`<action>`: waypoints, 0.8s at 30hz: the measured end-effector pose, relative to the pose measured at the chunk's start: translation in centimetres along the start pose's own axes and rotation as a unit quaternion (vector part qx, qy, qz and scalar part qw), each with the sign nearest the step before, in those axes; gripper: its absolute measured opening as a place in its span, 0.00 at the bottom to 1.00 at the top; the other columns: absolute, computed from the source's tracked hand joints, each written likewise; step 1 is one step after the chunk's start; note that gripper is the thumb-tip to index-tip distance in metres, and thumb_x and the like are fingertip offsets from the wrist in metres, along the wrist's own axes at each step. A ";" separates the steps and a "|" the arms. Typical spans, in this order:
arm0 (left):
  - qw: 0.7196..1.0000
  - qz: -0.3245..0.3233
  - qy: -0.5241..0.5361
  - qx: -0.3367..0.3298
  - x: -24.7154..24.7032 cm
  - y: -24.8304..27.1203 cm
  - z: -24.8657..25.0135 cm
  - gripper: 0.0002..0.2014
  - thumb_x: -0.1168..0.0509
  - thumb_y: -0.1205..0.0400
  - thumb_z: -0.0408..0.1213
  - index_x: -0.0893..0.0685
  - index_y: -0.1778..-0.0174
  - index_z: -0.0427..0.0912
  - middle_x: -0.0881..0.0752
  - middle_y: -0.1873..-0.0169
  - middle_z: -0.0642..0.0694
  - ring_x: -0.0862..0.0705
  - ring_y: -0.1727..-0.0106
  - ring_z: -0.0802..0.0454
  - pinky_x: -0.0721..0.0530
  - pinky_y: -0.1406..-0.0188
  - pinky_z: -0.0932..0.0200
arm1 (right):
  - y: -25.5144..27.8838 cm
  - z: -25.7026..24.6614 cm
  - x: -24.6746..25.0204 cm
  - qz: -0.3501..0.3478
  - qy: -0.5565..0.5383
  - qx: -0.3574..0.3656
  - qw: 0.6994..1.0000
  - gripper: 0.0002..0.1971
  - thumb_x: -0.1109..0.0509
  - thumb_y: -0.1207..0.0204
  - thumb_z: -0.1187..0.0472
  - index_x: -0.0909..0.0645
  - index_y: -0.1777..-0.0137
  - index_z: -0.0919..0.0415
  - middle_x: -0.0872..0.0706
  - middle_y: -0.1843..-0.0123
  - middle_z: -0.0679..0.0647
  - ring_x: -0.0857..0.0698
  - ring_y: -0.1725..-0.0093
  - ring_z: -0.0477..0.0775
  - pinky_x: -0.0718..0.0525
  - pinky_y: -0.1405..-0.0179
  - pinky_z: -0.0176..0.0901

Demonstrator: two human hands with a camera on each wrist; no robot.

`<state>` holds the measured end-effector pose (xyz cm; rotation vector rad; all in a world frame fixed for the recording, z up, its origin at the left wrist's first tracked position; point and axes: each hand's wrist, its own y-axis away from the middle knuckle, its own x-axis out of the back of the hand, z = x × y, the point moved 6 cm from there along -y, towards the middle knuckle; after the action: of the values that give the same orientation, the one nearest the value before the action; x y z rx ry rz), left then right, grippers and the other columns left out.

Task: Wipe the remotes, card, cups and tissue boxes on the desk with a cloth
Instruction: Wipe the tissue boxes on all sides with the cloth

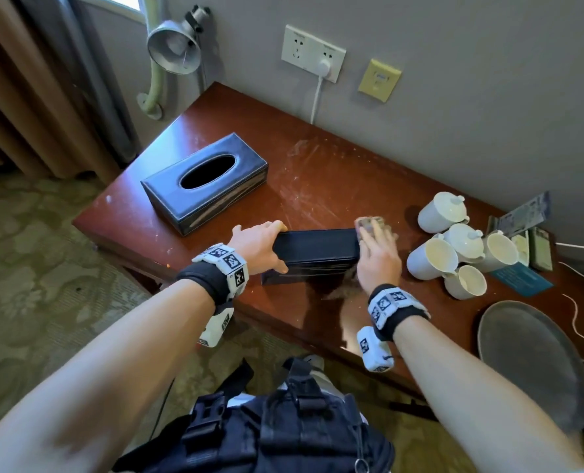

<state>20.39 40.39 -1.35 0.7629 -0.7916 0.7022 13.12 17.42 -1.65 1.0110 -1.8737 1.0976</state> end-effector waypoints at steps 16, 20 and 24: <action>0.997 0.032 0.062 0.019 -0.7 0.2 -1.0 0.33 0.22 0.27 0.48 0.28 0.27 0.54 0.20 0.32 0.52 0.21 0.32 0.46 0.42 0.21 0.33 | -0.4 2.7 0.7 -0.038 -0.023 -0.014 0.999 0.17 0.39 0.15 0.65 0.19 0.28 0.61 0.26 0.21 0.59 0.31 0.20 0.66 0.36 0.18 0.57; 0.997 0.031 0.067 0.014 -0.5 0.2 -0.9 0.34 0.22 0.26 0.48 0.29 0.26 0.52 0.20 0.31 0.51 0.22 0.30 0.46 0.47 0.18 0.33 | 1.9 -4.3 -2.1 -0.037 -0.034 0.080 0.996 0.18 0.38 0.18 0.64 0.16 0.31 0.59 0.20 0.26 0.59 0.24 0.25 0.66 0.33 0.21 0.55; 0.985 0.044 0.162 0.035 -1.6 1.2 -3.0 0.37 0.21 0.27 0.48 0.34 0.27 0.49 0.21 0.39 0.54 0.21 0.33 0.47 0.43 0.18 0.35 | 3.0 -6.6 -2.9 -0.061 -0.073 0.083 0.992 0.17 0.38 0.16 0.60 0.16 0.31 0.56 0.21 0.24 0.54 0.25 0.24 0.64 0.34 0.21 0.51</action>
<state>19.69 42.97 -3.72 0.6570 -0.5082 0.9119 13.01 25.13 -2.73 1.3149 -1.8296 1.1472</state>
